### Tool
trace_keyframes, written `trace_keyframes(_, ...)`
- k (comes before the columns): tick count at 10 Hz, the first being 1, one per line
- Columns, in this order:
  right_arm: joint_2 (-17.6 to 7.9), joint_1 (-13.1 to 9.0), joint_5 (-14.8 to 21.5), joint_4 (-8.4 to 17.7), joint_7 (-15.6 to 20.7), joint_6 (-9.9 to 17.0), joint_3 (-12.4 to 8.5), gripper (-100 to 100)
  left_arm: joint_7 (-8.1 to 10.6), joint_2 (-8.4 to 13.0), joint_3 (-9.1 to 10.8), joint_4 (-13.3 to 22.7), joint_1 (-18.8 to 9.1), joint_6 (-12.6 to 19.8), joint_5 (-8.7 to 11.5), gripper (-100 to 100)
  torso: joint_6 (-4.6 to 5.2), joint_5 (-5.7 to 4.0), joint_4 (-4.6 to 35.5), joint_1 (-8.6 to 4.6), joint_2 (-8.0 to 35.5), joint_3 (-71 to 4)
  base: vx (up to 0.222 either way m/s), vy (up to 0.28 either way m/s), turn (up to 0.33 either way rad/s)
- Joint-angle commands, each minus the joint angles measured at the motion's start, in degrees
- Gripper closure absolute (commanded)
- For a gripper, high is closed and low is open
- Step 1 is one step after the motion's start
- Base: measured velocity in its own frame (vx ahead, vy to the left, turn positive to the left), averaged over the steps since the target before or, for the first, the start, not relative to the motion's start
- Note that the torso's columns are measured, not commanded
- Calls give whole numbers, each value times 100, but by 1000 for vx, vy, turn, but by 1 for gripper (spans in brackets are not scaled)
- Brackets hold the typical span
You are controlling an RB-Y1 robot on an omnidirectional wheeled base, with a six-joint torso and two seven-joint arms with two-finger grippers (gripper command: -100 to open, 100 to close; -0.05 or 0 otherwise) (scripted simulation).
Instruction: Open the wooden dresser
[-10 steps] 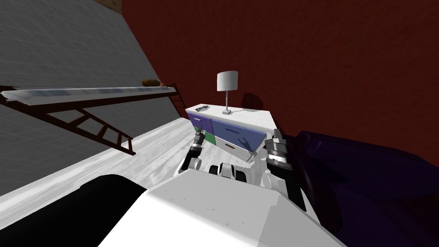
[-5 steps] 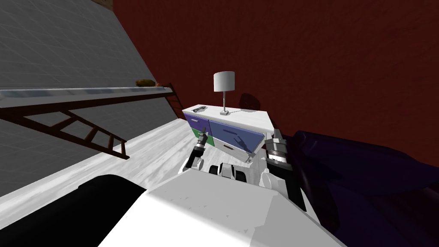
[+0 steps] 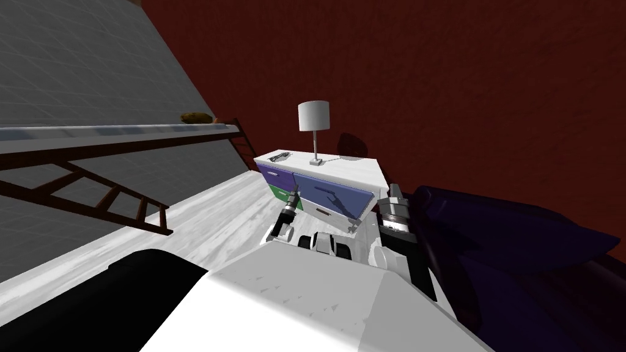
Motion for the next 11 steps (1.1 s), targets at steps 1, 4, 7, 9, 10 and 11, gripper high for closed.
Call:
trace_keyframes(1,0,0,0,0,0,0,0,0,7,68,-56,364,-173,163,-56,-100,-2,-1,-1,1,-3,-3,69,-22,-66)
trace_keyframes(4,0,0,0,0,0,0,0,0,-1,84,-118,693,-317,278,-116,-100,-1,0,-1,1,-2,-2,63,-22,-59)
trace_keyframes(7,0,0,0,0,0,0,0,0,-13,132,-210,1179,-530,447,-205,-100,0,1,-3,3,-11,-7,82,-25,-86)
trace_keyframes(9,0,1,0,0,0,0,0,0,-19,169,-253,1409,-631,528,-247,-100,-2,0,-1,2,0,-1,65,-27,-50)
trace_keyframes(10,0,0,0,0,0,0,0,0,-24,202,-291,1604,-717,596,-282,-100,-2,0,1,3,6,3,70,-24,-88)
trace_keyframes(11,0,0,0,0,0,0,0,0,-26,215,-306,1682,-751,623,-297,-100,-1,1,0,3,1,1,68,-24,-62)
